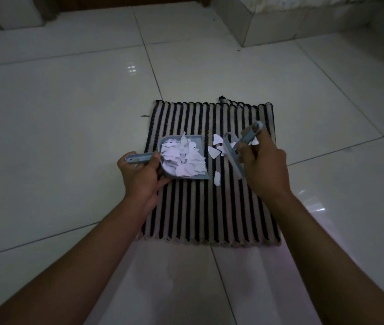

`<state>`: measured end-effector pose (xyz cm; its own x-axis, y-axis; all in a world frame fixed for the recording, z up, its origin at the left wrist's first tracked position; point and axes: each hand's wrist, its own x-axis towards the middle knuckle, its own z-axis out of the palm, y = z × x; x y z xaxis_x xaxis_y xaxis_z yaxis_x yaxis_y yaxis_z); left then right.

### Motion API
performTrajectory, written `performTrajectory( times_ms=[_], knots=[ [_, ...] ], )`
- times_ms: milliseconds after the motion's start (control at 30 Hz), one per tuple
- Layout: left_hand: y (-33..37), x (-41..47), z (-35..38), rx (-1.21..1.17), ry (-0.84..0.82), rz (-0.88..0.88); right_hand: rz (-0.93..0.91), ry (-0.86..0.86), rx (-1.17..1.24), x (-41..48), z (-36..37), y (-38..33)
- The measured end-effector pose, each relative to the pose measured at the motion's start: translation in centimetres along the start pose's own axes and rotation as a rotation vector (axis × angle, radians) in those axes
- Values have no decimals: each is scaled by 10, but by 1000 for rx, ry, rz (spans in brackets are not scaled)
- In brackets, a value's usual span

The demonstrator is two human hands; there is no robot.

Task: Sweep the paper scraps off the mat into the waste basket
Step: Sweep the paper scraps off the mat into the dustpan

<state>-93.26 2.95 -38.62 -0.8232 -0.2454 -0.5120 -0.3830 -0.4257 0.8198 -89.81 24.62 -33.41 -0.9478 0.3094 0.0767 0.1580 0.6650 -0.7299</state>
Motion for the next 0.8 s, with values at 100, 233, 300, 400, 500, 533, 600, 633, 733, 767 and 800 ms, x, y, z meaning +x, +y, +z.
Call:
performTrajectory(
  times_ms=[100, 233, 300, 400, 500, 533, 600, 633, 733, 767, 800],
  knots=[
    [5, 11, 1, 42, -20, 4, -22, -85, -50, 8, 13, 0],
    [11, 17, 5, 107, -63, 1, -88, -237, -112, 4, 22, -6],
    [15, 20, 7, 141, -67, 1, -98, -294, -85, 2, 21, -8],
    [19, 23, 7, 168, -84, -13, -55, -228, -17, 4, 10, -8],
    [16, 22, 3, 171, -85, -23, -39, -75, -41, -2, 3, -2],
    [14, 21, 1, 167, -86, -23, -28, -44, -19, -6, 4, -2],
    [10, 20, -3, 155, -80, -23, -13, -52, 10, -16, 11, -2],
    [8, 19, -5, 147, -77, -24, -27, -69, -3, -21, 17, -2],
    [3, 14, -7, 128, -88, -29, -80, -107, -7, -31, 31, -6],
    [1, 12, -7, 128, -96, -31, -81, -113, 6, -31, 32, -7],
    [0, 10, -7, 131, -100, -30, -84, -116, 17, -31, 30, -8]
  ],
)
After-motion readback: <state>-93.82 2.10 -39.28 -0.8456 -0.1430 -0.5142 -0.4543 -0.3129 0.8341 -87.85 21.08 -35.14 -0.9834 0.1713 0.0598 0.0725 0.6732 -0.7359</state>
